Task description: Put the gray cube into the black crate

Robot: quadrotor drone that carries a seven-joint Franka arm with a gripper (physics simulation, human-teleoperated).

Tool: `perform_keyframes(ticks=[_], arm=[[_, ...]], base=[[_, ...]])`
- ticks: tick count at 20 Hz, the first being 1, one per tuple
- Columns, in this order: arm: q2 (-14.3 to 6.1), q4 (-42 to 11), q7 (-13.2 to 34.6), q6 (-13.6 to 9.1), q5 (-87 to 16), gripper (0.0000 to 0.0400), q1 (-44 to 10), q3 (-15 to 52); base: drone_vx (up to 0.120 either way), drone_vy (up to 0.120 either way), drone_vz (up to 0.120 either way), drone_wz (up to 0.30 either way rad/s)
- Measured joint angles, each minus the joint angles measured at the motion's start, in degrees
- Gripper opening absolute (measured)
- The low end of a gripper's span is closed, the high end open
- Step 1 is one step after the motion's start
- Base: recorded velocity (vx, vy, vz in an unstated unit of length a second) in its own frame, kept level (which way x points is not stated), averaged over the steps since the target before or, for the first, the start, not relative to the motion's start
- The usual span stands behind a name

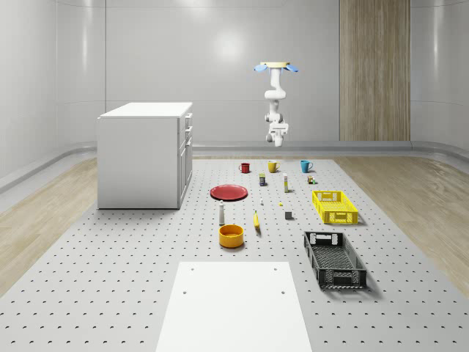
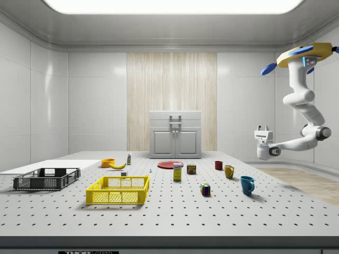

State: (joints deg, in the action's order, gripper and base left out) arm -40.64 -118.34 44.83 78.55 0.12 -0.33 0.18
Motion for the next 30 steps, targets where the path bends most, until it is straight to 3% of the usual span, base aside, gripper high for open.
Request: perform_keyframes(ticks=[30], arm=[[-0.16, 0.88, -0.04, 0.28, -0.27, 0.0400, -0.26, 0.34]], base=[[0.120, 0.000, 0.000, 0.000]])
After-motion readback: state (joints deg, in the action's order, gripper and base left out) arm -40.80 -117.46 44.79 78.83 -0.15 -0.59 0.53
